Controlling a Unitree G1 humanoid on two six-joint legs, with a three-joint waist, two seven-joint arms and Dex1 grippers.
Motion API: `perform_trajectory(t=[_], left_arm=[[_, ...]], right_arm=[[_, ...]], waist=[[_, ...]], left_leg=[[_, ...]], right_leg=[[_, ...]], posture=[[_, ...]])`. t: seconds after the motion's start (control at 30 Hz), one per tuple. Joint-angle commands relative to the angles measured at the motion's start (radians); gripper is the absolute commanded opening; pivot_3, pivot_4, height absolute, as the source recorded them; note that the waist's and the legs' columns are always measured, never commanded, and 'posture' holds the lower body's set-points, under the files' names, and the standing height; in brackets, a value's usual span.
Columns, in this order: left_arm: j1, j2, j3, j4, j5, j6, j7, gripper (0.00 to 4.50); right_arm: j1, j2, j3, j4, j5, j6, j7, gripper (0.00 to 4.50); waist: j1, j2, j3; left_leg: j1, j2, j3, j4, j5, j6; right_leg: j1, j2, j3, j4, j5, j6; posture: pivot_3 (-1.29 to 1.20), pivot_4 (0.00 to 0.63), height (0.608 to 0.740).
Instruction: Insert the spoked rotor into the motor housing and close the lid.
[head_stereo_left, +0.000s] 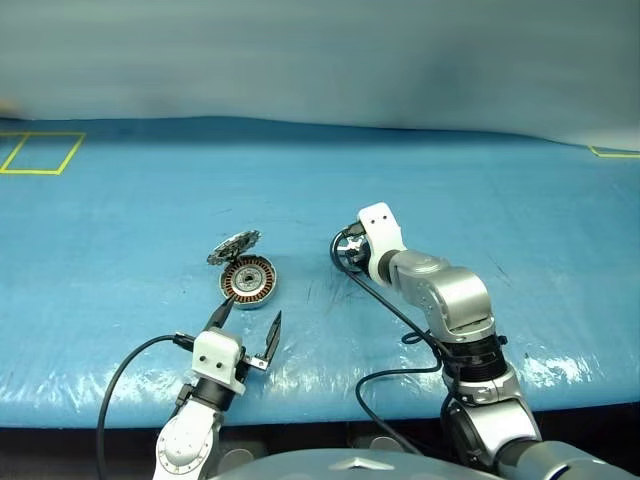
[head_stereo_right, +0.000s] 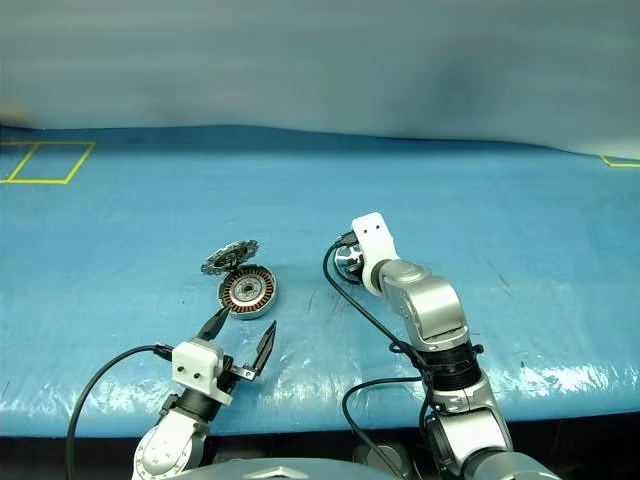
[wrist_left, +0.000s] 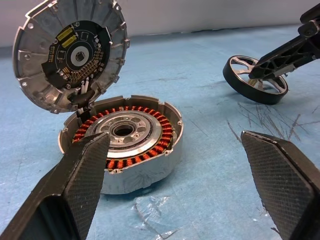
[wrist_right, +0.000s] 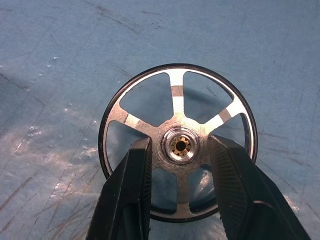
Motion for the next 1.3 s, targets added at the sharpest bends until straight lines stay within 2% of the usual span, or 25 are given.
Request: perform_trajectory(t=[0.03, 0.13, 0.27, 0.37, 0.53, 0.6, 0.8, 0.97, 1.3], left_arm=[[0.005, -0.002, -0.005, -0.015, 0.0, -0.026, 0.006, 4.5], [0.007, -0.001, -0.007, -0.014, 0.001, -0.027, 0.005, 4.5], [0.006, 0.002, -0.006, -0.018, 0.001, -0.028, 0.002, 4.5], [0.006, 0.006, -0.002, -0.026, -0.001, -0.026, 0.001, 4.5], [0.001, 0.018, 0.006, -0.038, -0.004, -0.024, -0.004, 4.5], [-0.005, 0.021, 0.008, -0.041, -0.005, -0.02, -0.007, 4.5], [-0.018, 0.025, 0.01, -0.039, -0.008, -0.014, -0.012, 4.5], [-0.015, 0.02, 0.014, -0.044, -0.003, -0.016, -0.003, 4.5], [0.025, -0.001, 0.033, -0.05, 0.001, -0.026, 0.039, 4.5]], right_arm=[[0.053, -0.027, 0.054, 0.017, 0.013, 0.077, 0.025, 1.36], [0.063, -0.051, 0.078, -0.006, -0.002, 0.047, 0.025, 1.36], [0.04, -0.078, 0.046, -0.083, 0.026, -0.008, 0.07, 1.36], [0.011, -0.144, 0.051, -0.165, 0.069, -0.054, 0.164, 1.36], [-0.028, -0.341, 0.154, -0.337, 0.178, -0.081, 0.394, 1.34], [-0.039, -0.365, 0.191, -0.383, 0.207, -0.103, 0.441, 1.34], [-0.094, -0.271, 0.285, -0.395, 0.22, -0.147, 0.439, 1.34], [-0.155, -0.173, 0.368, -0.322, 0.183, -0.197, 0.41, 1.34], [-0.218, -0.079, 0.449, -0.125, 0.094, -0.328, 0.405, 1.34]], waist=[[0.002, 0.0, -0.001], [0.005, 0.0, -0.001], [0.008, 0.0, -0.001], [0.009, 0.002, 0.003], [0.009, 0.01, 0.008], [0.008, 0.01, 0.008], [0.01, 0.01, 0.008], [0.01, 0.01, 0.008], [0.009, 0.01, 0.008]], left_leg=[[0.0, 0.0, 0.0, -0.001, 0.0, 0.0], [0.0, 0.0, 0.0, -0.002, -0.001, 0.001], [-0.001, 0.0, 0.0, -0.002, -0.003, 0.001], [-0.003, 0.0, 0.0, -0.001, -0.003, 0.001], [-0.01, 0.0, 0.0, -0.001, -0.003, 0.001], [-0.012, 0.0, 0.0, -0.002, -0.003, 0.001], [-0.016, 0.0, 0.0, 0.0, -0.003, 0.001], [-0.016, 0.0, 0.0, 0.001, -0.003, 0.001], [-0.016, 0.0, 0.0, 0.001, -0.003, 0.001]], right_leg=[[0.0, 0.0, 0.0, -0.001, 0.0, 0.0], [0.0, 0.0, 0.0, -0.002, -0.001, -0.001], [0.0, 0.0, 0.0, -0.003, -0.002, -0.001], [-0.001, 0.0, 0.0, -0.003, -0.002, -0.001], [-0.004, 0.0, 0.0, -0.002, -0.002, -0.001], [-0.006, 0.001, -0.001, -0.001, -0.002, -0.001], [-0.01, 0.001, 0.0, -0.001, -0.001, 0.001], [-0.01, 0.001, 0.0, -0.001, 0.0, 0.001], [-0.01, 0.001, -0.001, 0.0, 0.0, 0.002]], posture=[[0.0, 0.15, 0.74], [0.0, 0.15, 0.74], [0.0, 0.15, 0.74], [0.0, 0.15, 0.74], [0.0, 0.15, 0.74], [0.0, 0.15, 0.74], [0.0, 0.15, 0.74], [0.0, 0.15, 0.74], [0.0, 0.15, 0.74]])
